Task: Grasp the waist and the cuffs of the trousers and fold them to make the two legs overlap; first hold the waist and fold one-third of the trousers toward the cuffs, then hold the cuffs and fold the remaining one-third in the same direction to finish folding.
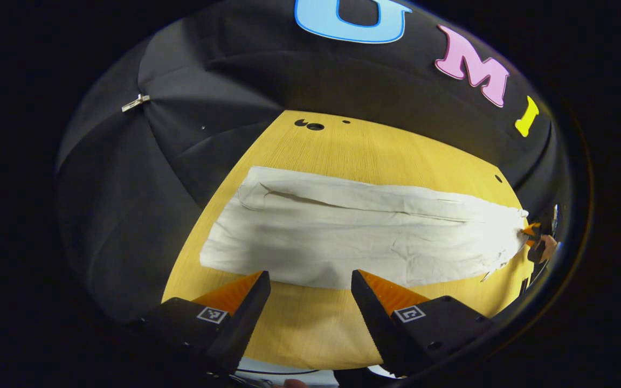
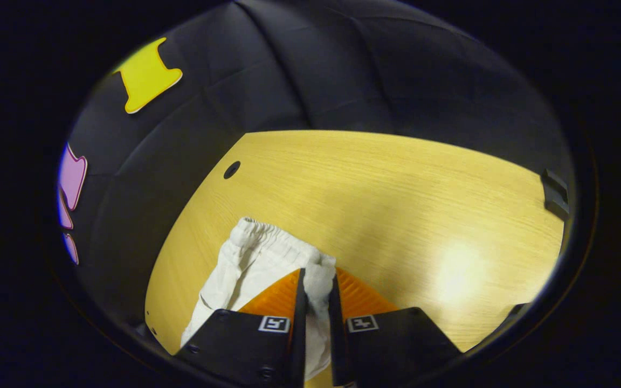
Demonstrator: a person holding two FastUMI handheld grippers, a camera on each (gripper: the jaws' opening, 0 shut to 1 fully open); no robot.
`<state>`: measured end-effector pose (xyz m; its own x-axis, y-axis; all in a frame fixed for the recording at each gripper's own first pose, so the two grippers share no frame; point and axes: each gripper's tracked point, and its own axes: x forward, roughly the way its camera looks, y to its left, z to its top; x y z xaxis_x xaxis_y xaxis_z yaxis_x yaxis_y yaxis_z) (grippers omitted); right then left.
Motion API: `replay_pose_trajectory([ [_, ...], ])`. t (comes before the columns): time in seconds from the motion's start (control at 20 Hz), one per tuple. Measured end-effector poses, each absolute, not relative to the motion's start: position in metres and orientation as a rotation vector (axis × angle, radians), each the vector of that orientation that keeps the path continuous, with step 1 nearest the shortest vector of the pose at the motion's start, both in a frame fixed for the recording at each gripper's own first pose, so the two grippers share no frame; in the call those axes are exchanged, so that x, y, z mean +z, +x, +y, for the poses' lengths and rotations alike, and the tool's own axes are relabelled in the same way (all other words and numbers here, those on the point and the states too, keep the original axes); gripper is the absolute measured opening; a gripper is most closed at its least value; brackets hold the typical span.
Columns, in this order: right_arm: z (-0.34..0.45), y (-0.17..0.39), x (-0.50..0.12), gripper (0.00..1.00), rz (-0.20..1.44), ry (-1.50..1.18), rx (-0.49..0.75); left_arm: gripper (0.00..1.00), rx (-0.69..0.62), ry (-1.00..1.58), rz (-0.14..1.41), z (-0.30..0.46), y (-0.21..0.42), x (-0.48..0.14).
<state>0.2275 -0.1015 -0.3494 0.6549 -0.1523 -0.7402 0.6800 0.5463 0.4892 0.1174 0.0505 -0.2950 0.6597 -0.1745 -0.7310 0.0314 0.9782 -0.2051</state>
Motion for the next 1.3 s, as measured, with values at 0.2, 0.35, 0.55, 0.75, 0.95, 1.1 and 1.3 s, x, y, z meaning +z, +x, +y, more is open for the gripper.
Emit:
replay_pose_trajectory([
  [0.2,-0.101,0.233,-0.342,0.09,0.615,0.957,-0.505,0.96,-0.105,-0.424,0.844,0.033,0.11,-0.302],
  [0.35,-0.1,0.236,-0.342,0.09,0.574,0.984,-0.506,0.96,-0.047,-0.69,0.813,0.034,0.114,-0.308],
  [0.55,-0.104,0.234,-0.338,0.09,0.557,0.927,-0.458,0.96,0.118,-0.948,0.797,0.065,0.137,-0.347],
  [0.75,-0.102,0.237,-0.335,0.09,0.542,0.881,-0.41,0.94,0.154,-0.979,0.774,0.074,0.18,-0.348],
  [0.95,-0.103,0.24,-0.332,0.09,0.488,0.869,-0.378,0.86,0.256,-0.942,0.778,0.081,0.232,-0.359],
  [1.1,-0.1,0.246,-0.322,0.08,0.449,0.891,-0.367,0.27,0.297,-0.963,0.81,0.084,0.235,-0.368],
  [1.3,-0.098,0.248,-0.308,0.09,0.396,0.889,-0.332,0.07,0.221,-1.164,0.75,0.08,0.238,-0.363],
])
